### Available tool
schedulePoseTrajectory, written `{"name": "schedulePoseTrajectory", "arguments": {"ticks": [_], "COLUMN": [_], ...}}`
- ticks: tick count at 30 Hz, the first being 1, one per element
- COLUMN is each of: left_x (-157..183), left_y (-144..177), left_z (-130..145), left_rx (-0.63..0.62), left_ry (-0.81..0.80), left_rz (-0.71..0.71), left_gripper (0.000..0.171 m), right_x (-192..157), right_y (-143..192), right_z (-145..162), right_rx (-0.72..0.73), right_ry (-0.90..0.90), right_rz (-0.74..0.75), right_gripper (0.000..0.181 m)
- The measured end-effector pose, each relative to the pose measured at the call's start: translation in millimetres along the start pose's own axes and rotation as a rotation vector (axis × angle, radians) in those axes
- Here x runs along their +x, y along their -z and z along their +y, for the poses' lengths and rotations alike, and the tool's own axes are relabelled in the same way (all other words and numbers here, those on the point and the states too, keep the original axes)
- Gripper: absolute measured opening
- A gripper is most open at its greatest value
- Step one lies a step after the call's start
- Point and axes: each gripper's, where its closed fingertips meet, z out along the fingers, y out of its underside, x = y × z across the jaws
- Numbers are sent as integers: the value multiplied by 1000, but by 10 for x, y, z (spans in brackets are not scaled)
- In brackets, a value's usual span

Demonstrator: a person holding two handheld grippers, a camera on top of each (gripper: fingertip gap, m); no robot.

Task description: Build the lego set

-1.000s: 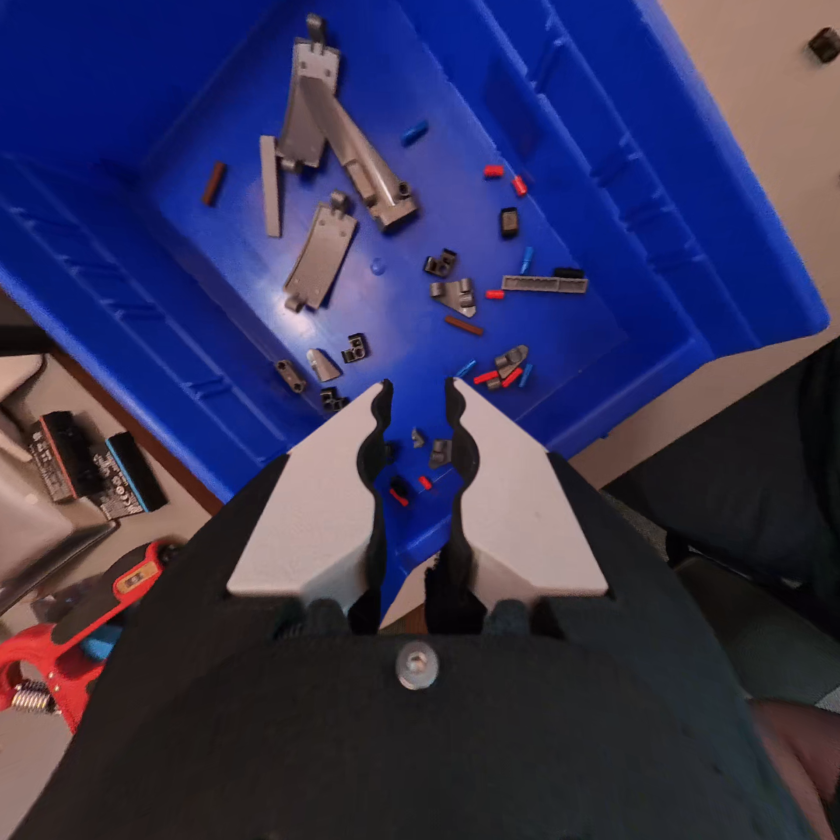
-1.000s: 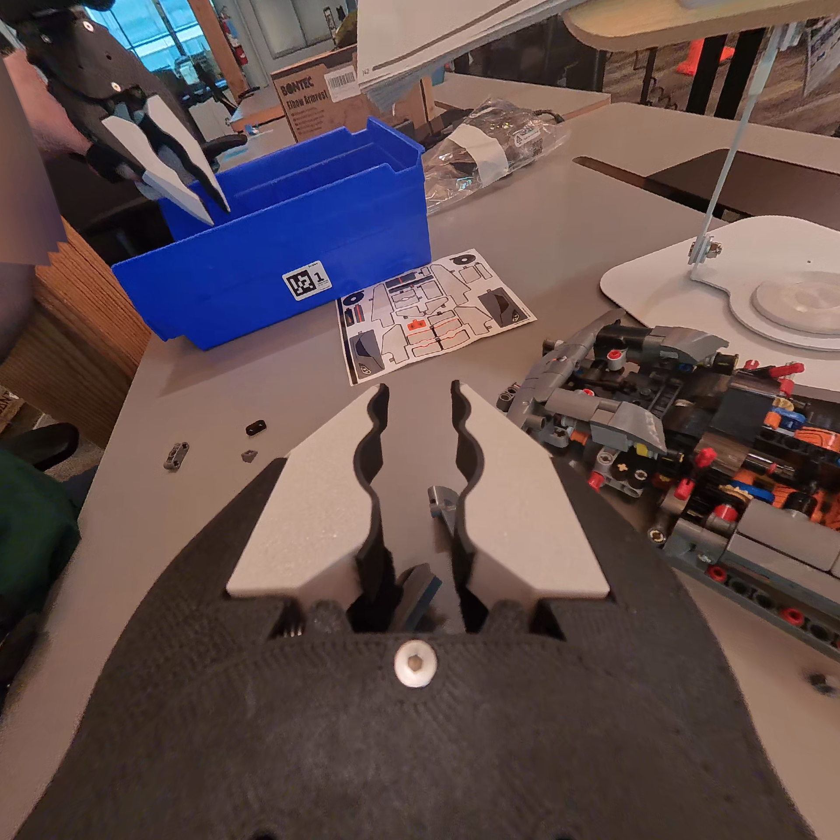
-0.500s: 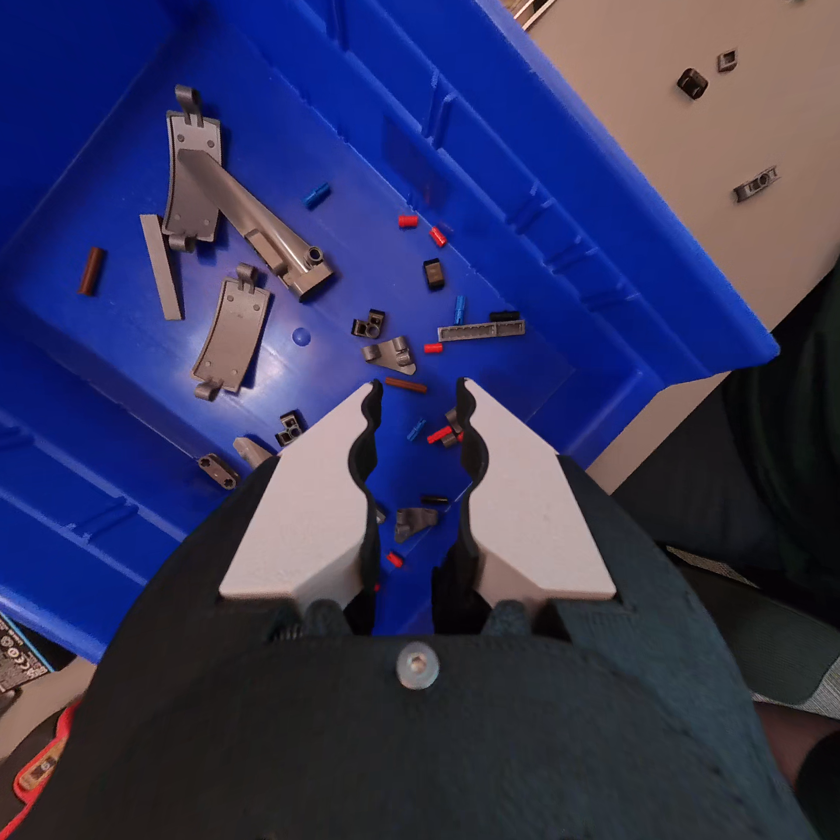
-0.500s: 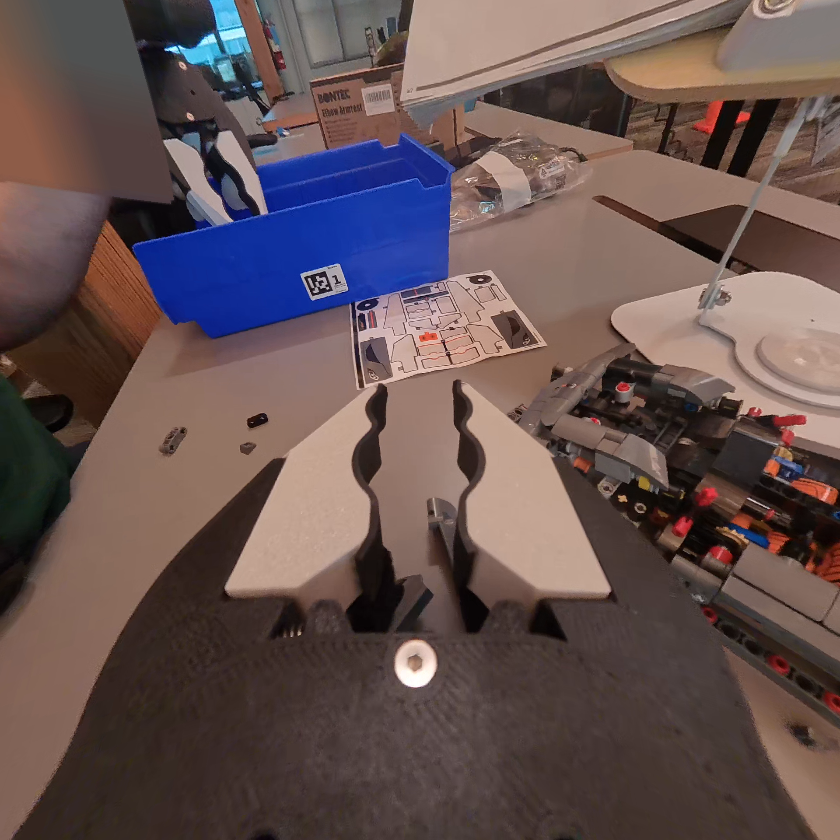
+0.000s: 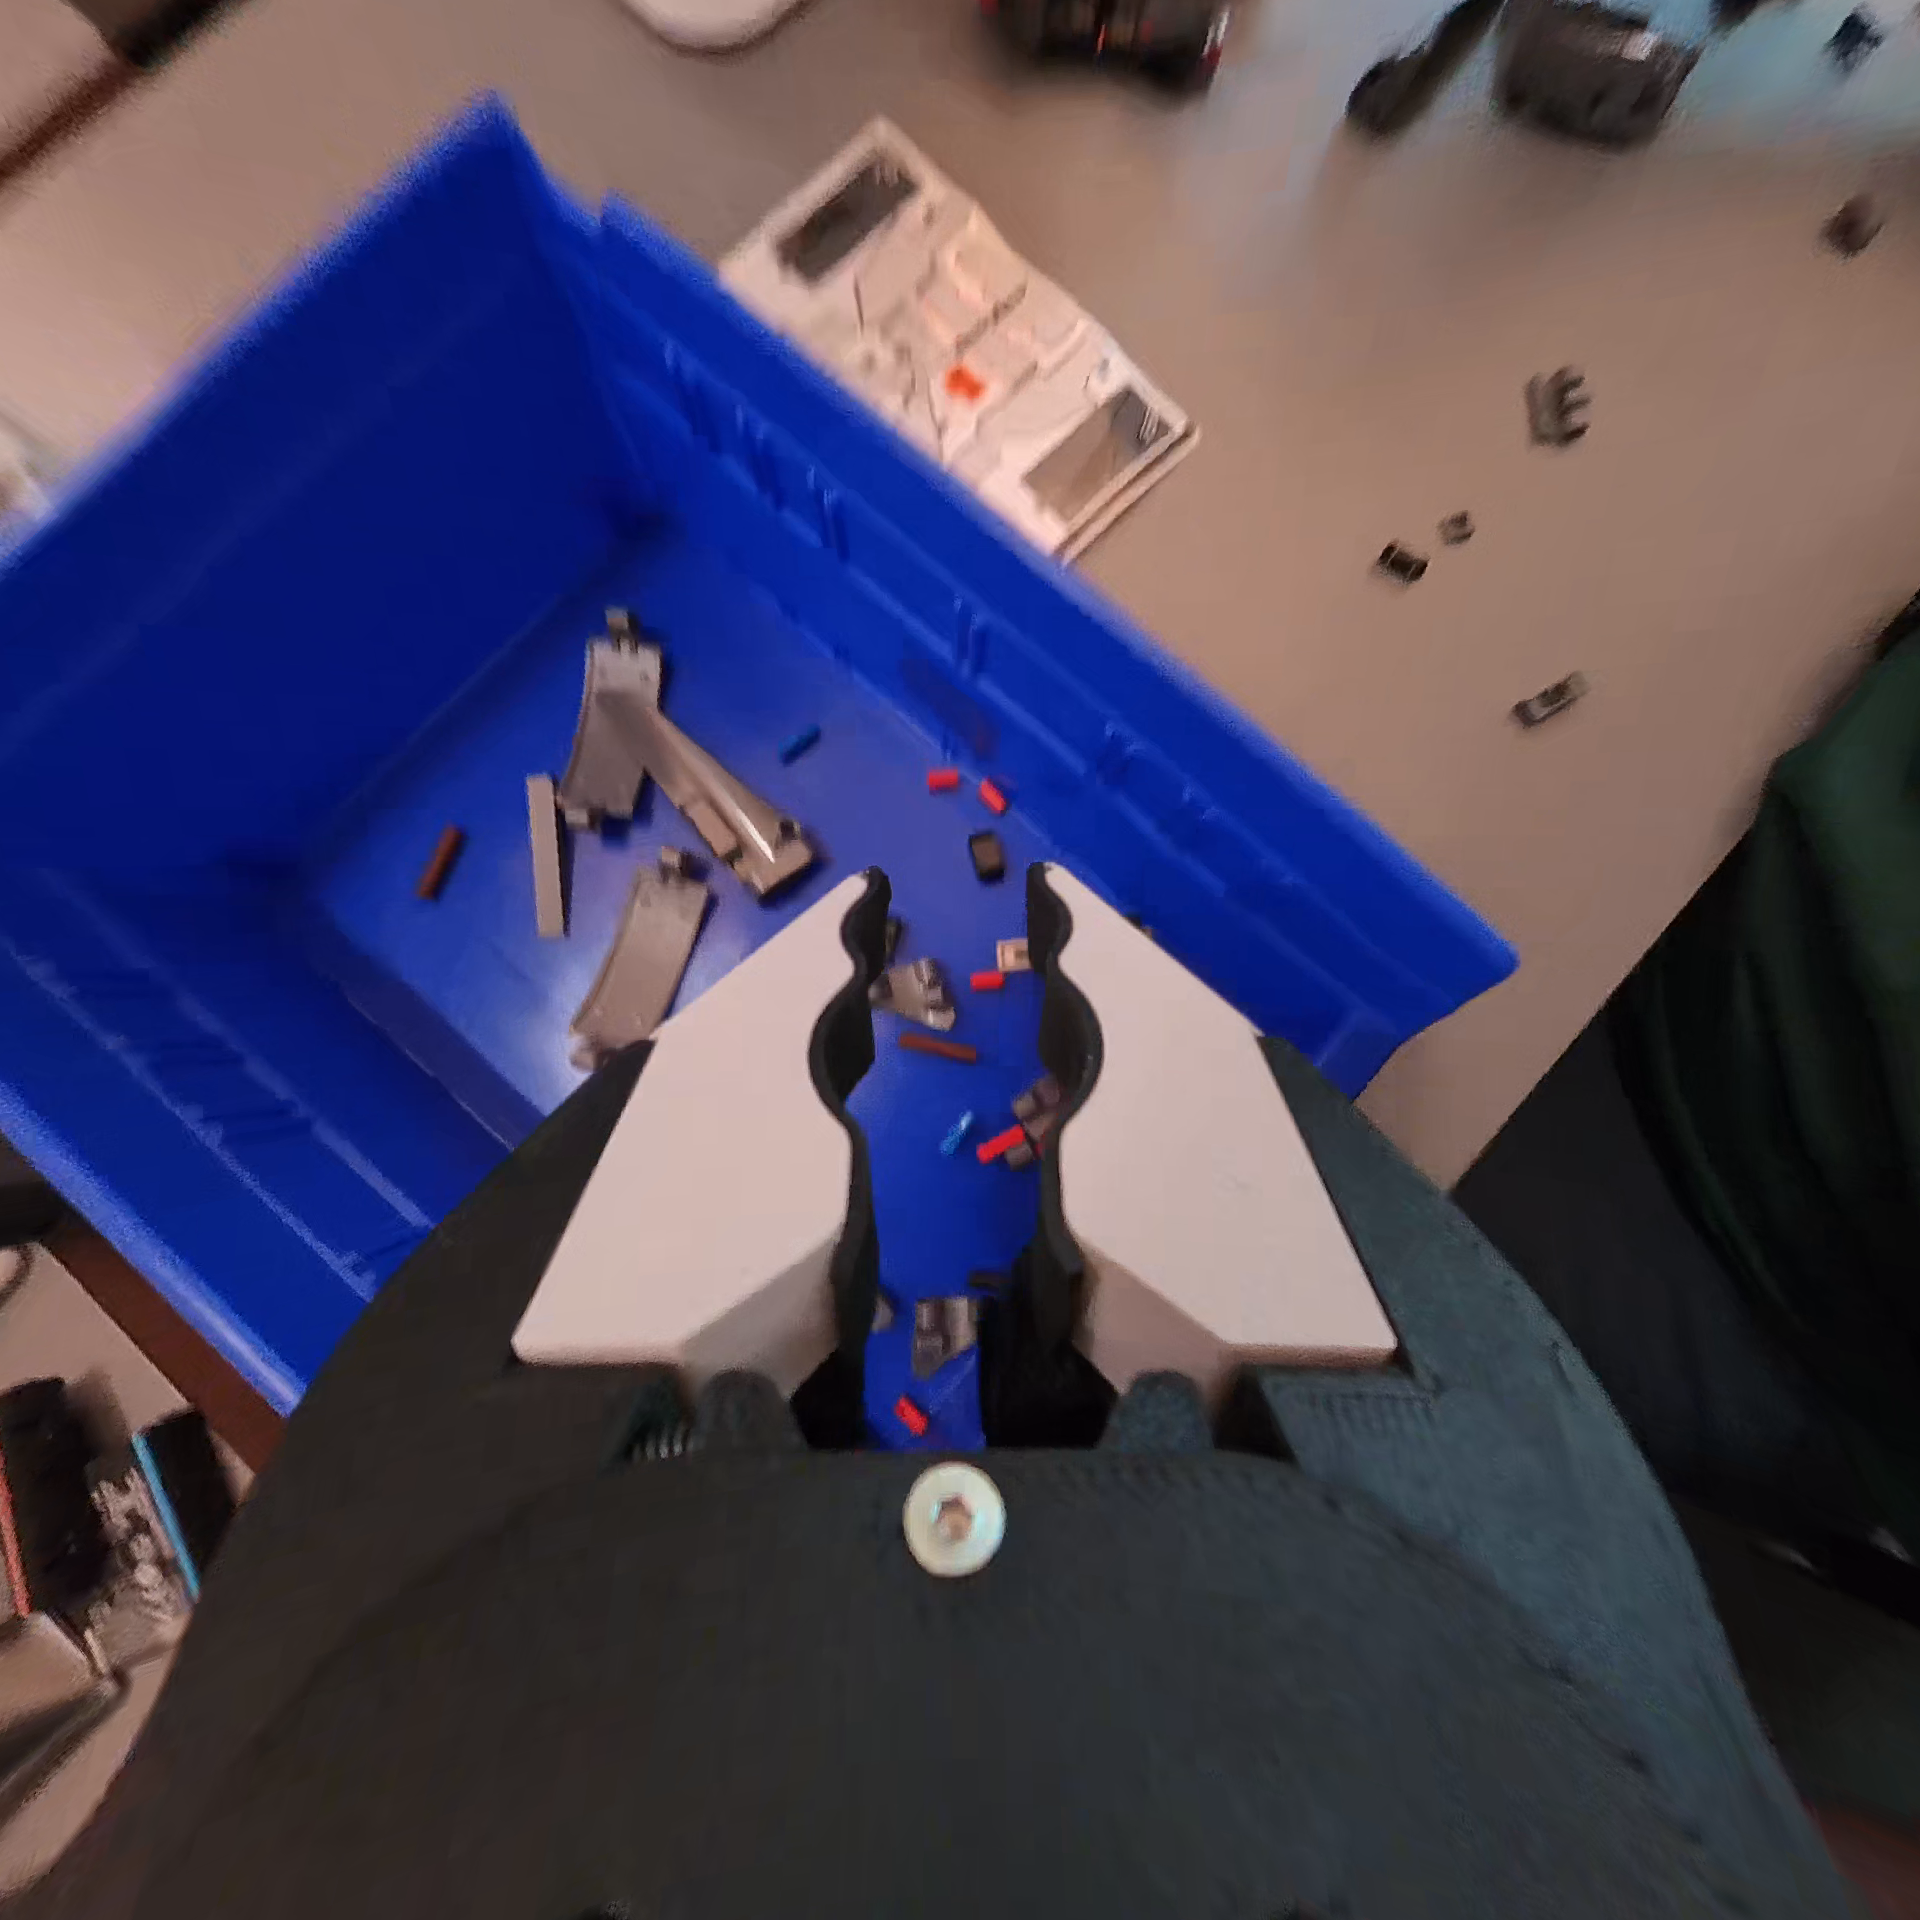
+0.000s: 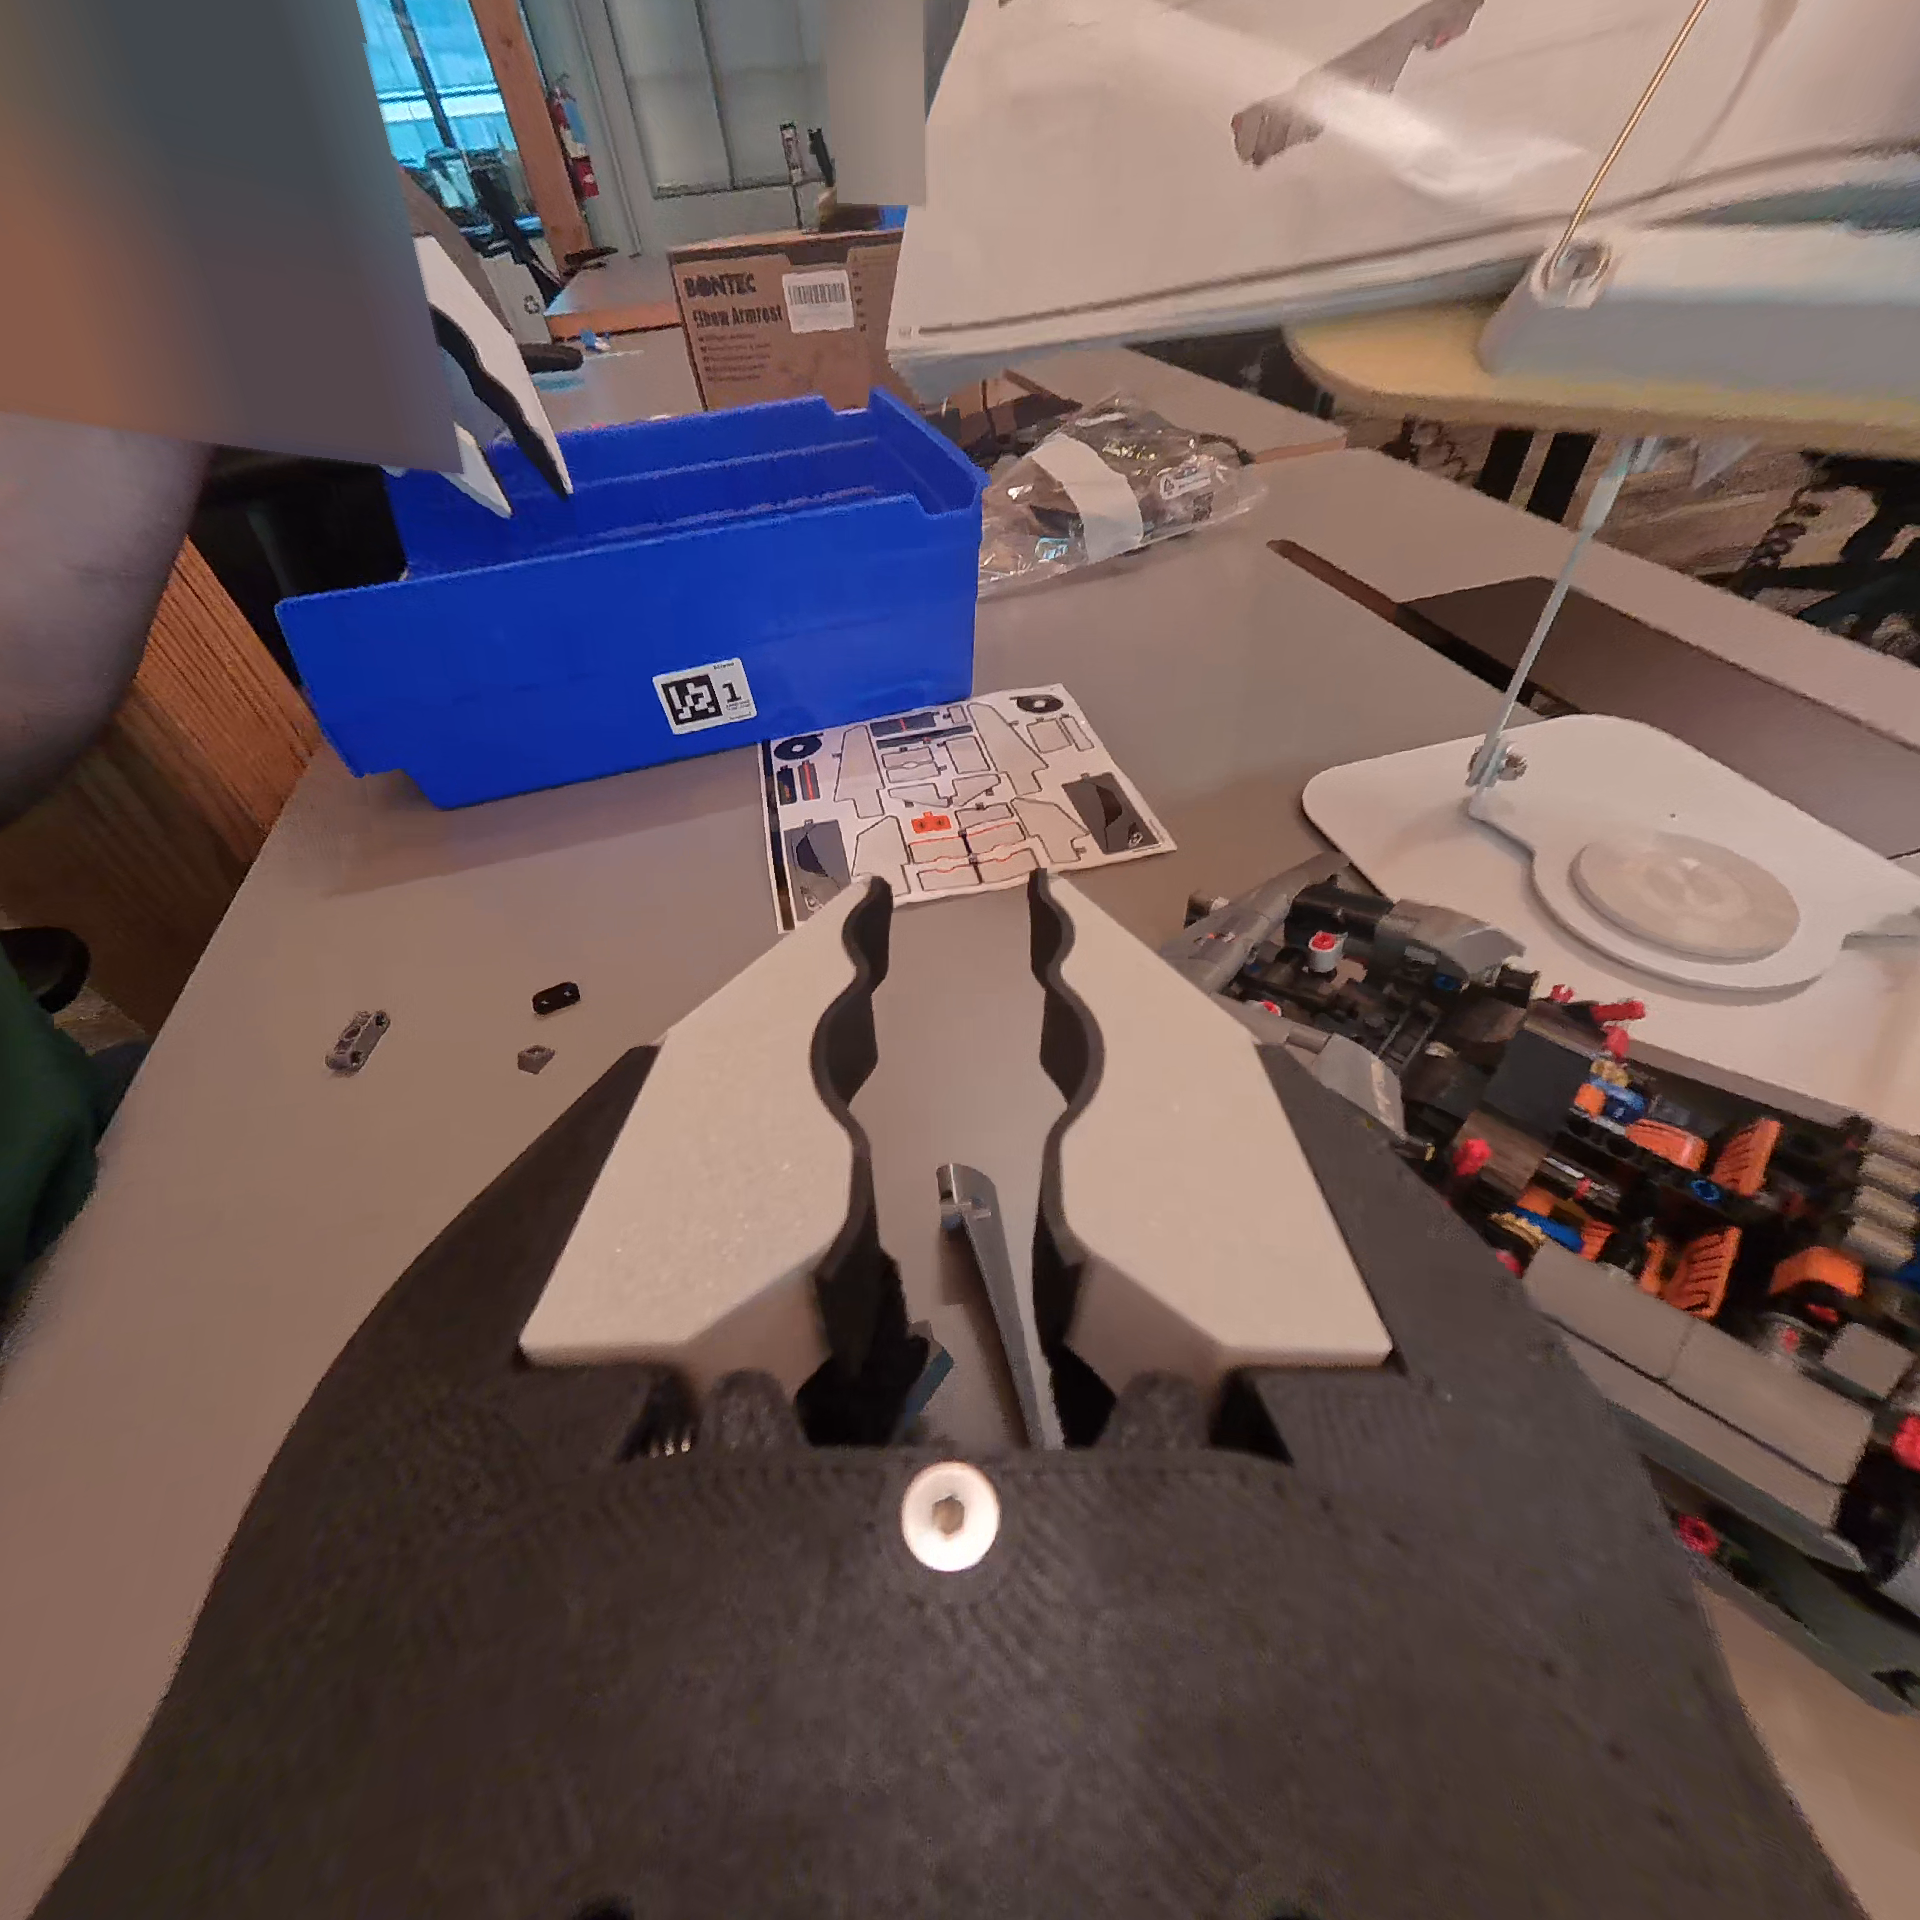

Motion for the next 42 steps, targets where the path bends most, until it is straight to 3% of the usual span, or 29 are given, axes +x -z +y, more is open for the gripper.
{"name": "schedulePoseTrajectory", "arguments": {"ticks": [7, 13, 16, 22, 25, 28, 33, 39, 42], "left_x": [506, 1024, 1288, 1992, 2061, 2058, 2106, 2092, 2129], "left_y": [185, 52, -167, -896, -1353, -1626, -1850, -2023, -2051], "left_z": [-780, -1257, -1368, -1217, -976, -813, -691, -749, -783], "left_rx": [239, 307, 272, 67, -81, -152, -194, -197, -196], "left_ry": [-180, -327, -364, -381, -413, -371, -298, -321, -325], "left_rz": [22, 62, 111, 329, 276, 273, 308, 248, 258], "left_gripper": [32, 31, 30, 29, 35, 36, 35, 14, 13], "right_x": [-41, -42, -65, -147, -183, -226, -262, -251, -184], "right_y": [442, 1051, 1364, 1833, 1962, 2099, 2362, 2564, 2696], "right_z": [-420, -408, -313, -193, -27, 205, 489, 694, 756], "right_rx": [42, -35, -96, -81, -120, -218, -293, -327, -343], "right_ry": [111, 118, 118, 98, 75, 71, 35, -12, -29], "right_rz": [152, 304, 367, 433, 442, 467, 516, 541, 583], "right_gripper": [5, 6, 11, 10, 11, 13, 13, 13, 13]}}
